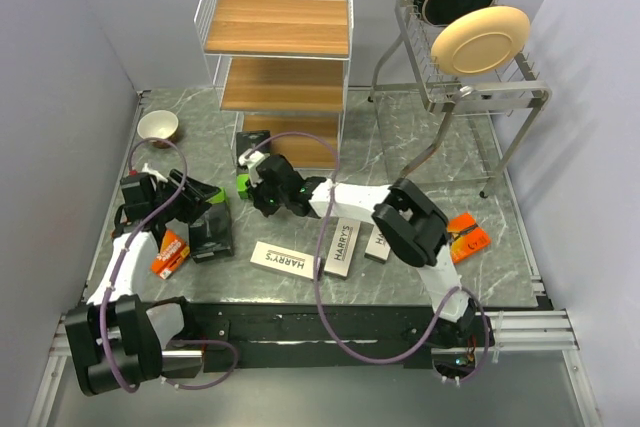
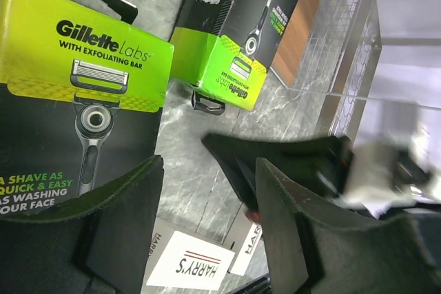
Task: Place and organize the shaving razors onto the shelf
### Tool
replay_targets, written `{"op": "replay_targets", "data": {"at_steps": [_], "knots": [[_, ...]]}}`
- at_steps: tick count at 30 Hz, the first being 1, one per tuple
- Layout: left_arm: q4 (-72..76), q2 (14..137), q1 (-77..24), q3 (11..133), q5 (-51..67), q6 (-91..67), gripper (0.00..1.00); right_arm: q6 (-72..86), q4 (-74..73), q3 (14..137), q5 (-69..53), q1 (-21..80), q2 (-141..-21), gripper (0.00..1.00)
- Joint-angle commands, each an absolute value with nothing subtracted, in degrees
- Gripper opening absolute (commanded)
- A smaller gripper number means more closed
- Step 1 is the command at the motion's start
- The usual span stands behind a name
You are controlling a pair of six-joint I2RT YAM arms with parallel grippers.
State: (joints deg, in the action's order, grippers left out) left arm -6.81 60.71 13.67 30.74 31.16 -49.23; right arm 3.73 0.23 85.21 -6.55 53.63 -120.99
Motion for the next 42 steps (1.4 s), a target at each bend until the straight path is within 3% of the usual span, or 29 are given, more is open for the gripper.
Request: {"op": "replay_targets", "data": {"at_steps": [1,5,17,24,31,37,42], "knots": [[-6.6,58.7,14.3,31.3,31.6,-49.7,0.62,1.3,2.1,91.0,5.2,54.2,-124.5,0.00],[-6.1,57.3,14.9,30.3,31.8,-49.9,0.65,0.4,3.4,94.1,11.8,54.4,-127.2,0.00],[-7.6,54.6,14.9,27.2,31.6,-49.7,0.66,-0.2,5.5,101.3,16.3,54.7,-130.8,0.00],[-7.4,56.6,14.9,28.9,32.3,-49.7,0.82,2.5,4.7,103.2,17.1,54.3,-132.5,0.00],[-6.9,56.6,15.1,29.4,32.1,-49.9,0.84,1.6,4.0,102.9,18.4,54.3,-131.5,0.00],[-7.8,55.1,15.3,30.3,32.3,-49.7,0.85,-7.3,1.5,100.7,14.8,55.3,-127.6,0.00],[-6.7,53.7,15.7,29.9,32.7,-50.8,0.85,-16.0,-3.5,100.5,3.4,54.9,-124.3,0.00]]}}
